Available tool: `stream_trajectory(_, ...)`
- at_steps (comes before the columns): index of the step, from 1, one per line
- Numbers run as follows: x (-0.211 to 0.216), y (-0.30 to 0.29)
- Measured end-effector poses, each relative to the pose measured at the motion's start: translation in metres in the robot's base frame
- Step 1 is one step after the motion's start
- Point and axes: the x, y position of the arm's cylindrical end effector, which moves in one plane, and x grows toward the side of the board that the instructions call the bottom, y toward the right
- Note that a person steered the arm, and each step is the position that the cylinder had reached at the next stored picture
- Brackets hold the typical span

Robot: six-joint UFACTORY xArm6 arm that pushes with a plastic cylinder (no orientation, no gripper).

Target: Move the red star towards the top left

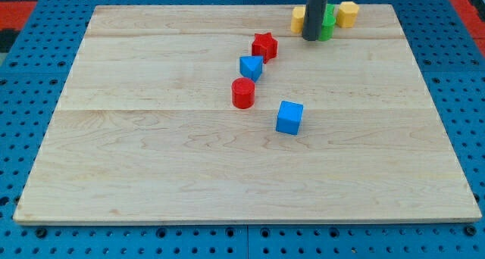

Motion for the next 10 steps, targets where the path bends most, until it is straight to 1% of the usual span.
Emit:
stream_trajectory(3,0.002,-0.017)
stream_trajectory(5,0.061,-0.074)
stream_trajectory(6,0.026,-0.148)
stream_trajectory(8,-0.009,-0.121)
stream_trajectory(9,-0.015,-0.175)
stream_trajectory(10,0.022,-0.118)
